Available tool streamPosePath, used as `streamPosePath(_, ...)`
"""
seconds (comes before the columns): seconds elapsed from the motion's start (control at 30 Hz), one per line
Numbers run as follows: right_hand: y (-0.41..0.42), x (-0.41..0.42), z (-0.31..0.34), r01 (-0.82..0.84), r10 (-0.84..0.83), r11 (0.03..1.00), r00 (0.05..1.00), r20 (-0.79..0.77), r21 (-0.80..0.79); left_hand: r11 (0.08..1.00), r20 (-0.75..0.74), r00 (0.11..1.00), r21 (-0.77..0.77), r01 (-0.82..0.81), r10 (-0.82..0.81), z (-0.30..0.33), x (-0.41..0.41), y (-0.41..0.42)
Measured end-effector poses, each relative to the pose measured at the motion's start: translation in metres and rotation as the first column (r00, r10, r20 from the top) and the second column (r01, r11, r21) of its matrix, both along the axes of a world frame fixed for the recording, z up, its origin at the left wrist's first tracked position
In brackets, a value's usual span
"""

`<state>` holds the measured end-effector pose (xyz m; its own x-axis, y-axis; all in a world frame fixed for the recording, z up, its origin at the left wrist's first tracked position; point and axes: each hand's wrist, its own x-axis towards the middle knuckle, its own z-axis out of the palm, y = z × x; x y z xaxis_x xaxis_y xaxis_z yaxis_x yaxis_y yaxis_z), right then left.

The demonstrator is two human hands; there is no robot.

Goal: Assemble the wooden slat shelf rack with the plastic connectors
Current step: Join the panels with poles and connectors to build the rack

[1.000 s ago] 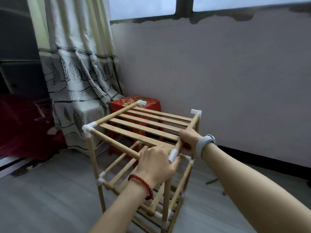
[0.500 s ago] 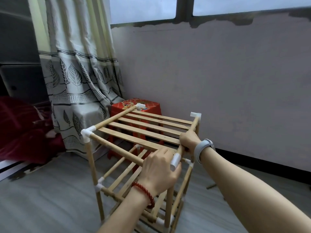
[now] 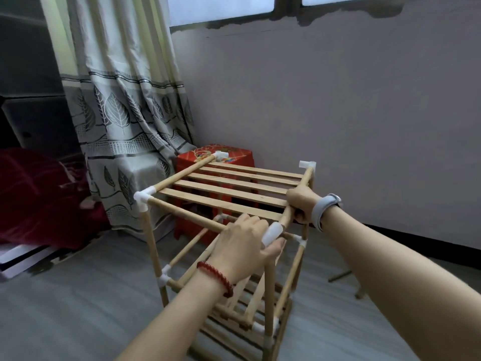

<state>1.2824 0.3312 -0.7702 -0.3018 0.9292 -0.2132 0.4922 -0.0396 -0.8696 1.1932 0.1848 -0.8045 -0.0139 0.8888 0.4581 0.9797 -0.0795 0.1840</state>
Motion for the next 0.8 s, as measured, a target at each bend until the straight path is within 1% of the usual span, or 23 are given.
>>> streamPosePath(0.03, -0.005, 0.005, 0.0, -0.017, 0.017, 1.0, 1.0, 0.004, -0.014, 1.0, -0.001, 1.0, -0.019, 0.011, -0.011, -0.001, -0.001, 0.0)
streamPosePath(0.07, -0.009, 0.01, 0.0, -0.002, 0.001, 1.0, 0.999, -0.037, -0.03, 1.0, -0.001, 1.0, -0.008, 0.016, -0.016, -0.003, 0.001, -0.003)
streamPosePath(0.1, -0.011, 0.016, -0.001, 0.008, -0.01, 0.999, 0.999, -0.052, -0.038, 0.999, -0.003, 1.0, -0.031, 0.03, -0.03, -0.008, 0.003, -0.002)
streamPosePath(0.13, -0.01, 0.021, -0.006, 0.003, -0.003, 1.0, 1.0, -0.025, 0.013, 0.998, 0.045, 0.997, -0.019, 0.064, -0.063, -0.009, 0.006, -0.004)
streamPosePath(0.17, -0.009, 0.025, -0.012, -0.002, -0.005, 0.989, 0.999, 0.048, 0.149, 0.996, 0.073, 0.994, -0.024, 0.082, -0.08, -0.009, 0.004, -0.003)
streamPosePath(0.2, -0.009, 0.03, -0.017, -0.003, -0.044, 0.94, 0.99, 0.132, 0.34, 0.995, 0.094, 0.992, -0.046, 0.087, -0.083, -0.006, 0.002, -0.003)
streamPosePath(0.23, -0.017, 0.036, -0.021, -0.017, -0.077, 0.828, 0.987, 0.144, 0.56, 0.994, 0.098, 0.992, -0.067, 0.087, -0.08, -0.004, 0.0, -0.003)
streamPosePath(0.27, -0.03, 0.04, -0.024, -0.032, -0.026, 0.698, 0.997, 0.071, 0.715, 0.992, 0.104, 0.991, -0.085, 0.091, -0.082, -0.002, 0.0, -0.004)
streamPosePath(0.3, -0.044, 0.044, -0.027, -0.062, 0.093, 0.571, 0.996, 0.01, 0.819, 0.988, 0.122, 0.988, -0.112, 0.106, -0.092, 0.001, -0.001, -0.005)
streamPosePath(0.33, -0.056, 0.048, -0.031, -0.128, 0.217, 0.463, 0.976, 0.028, 0.877, 0.982, 0.158, 0.982, -0.138, 0.131, -0.109, 0.002, -0.002, -0.005)
streamPosePath(0.37, -0.069, 0.05, -0.035, -0.212, 0.287, 0.374, 0.952, 0.105, 0.903, 0.971, 0.228, 0.965, -0.167, 0.17, -0.13, 0.004, -0.004, -0.005)
streamPosePath(0.4, -0.073, 0.053, -0.045, -0.286, 0.323, 0.301, 0.928, 0.185, 0.91, 0.96, 0.295, 0.945, -0.192, 0.206, -0.144, 0.005, -0.007, -0.005)
streamPosePath(0.43, -0.077, 0.055, -0.053, -0.338, 0.334, 0.258, 0.91, 0.245, 0.905, 0.948, 0.34, 0.929, -0.22, 0.229, -0.145, 0.006, -0.01, -0.005)
streamPosePath(0.5, -0.079, 0.059, -0.061, -0.366, 0.332, 0.26, 0.903, 0.272, 0.894, 0.932, 0.319, 0.942, -0.301, 0.204, -0.103, 0.004, -0.017, -0.006)
streamPosePath(0.6, -0.082, 0.058, -0.063, -0.369, 0.309, 0.238, 0.906, 0.29, 0.899, 0.919, 0.22, 0.974, -0.369, 0.137, -0.056, -0.003, -0.021, -0.005)
streamPosePath(0.67, -0.083, 0.055, -0.062, -0.382, 0.26, 0.195, 0.908, 0.328, 0.903, 0.927, 0.196, 0.979, -0.355, 0.12, -0.051, -0.005, -0.024, -0.004)
streamPosePath(0.73, -0.083, 0.051, -0.064, -0.4, 0.251, 0.129, 0.898, 0.361, 0.907, 0.937, 0.24, 0.968, -0.316, 0.145, -0.069, -0.003, -0.03, -0.004)
streamPosePath(0.8, -0.084, 0.051, -0.067, -0.408, 0.307, 0.131, 0.883, 0.355, 0.904, 0.938, 0.234, 0.965, -0.293, 0.184, -0.116, -0.002, -0.036, -0.005)
